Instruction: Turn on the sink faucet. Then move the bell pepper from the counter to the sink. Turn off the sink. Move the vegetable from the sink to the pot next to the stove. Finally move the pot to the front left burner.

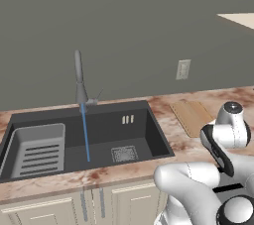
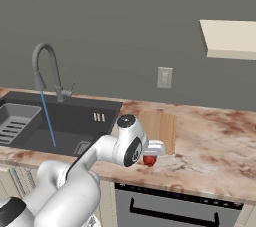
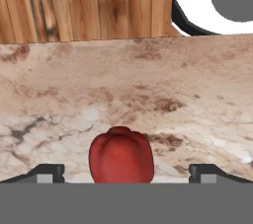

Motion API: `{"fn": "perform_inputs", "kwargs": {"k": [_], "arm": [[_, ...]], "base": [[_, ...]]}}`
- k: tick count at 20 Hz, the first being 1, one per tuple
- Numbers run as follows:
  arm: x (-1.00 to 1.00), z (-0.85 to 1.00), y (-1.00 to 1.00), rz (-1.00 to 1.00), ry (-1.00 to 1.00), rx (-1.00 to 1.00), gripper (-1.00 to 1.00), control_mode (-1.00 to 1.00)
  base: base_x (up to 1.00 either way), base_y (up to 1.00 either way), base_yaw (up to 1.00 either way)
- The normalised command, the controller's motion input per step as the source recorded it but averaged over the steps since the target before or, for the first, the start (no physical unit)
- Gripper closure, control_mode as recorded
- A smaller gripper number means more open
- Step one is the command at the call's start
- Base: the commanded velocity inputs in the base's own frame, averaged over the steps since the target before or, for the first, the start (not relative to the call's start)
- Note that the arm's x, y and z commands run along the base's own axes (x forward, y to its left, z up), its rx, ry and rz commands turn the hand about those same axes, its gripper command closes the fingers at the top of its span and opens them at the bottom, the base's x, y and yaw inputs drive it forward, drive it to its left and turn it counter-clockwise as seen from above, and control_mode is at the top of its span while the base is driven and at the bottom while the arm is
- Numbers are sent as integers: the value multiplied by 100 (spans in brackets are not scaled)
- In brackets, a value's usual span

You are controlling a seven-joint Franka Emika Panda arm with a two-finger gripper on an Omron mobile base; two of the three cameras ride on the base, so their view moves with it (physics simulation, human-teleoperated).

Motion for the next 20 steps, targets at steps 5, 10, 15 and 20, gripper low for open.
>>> {"fn": "perform_inputs", "kwargs": {"k": [5, 10, 15, 20], "arm": [[0, -15, -2, 0, 0, 0, -100, -100], [0, -15, -1, 0, 0, 0, -100, -100], [0, -13, -2, 0, 0, 0, -100, -100], [2, -16, 0, 0, 0, 0, -100, -100]], "base": [[0, 0, 0], [0, 0, 0], [0, 0, 0], [0, 0, 0]]}}
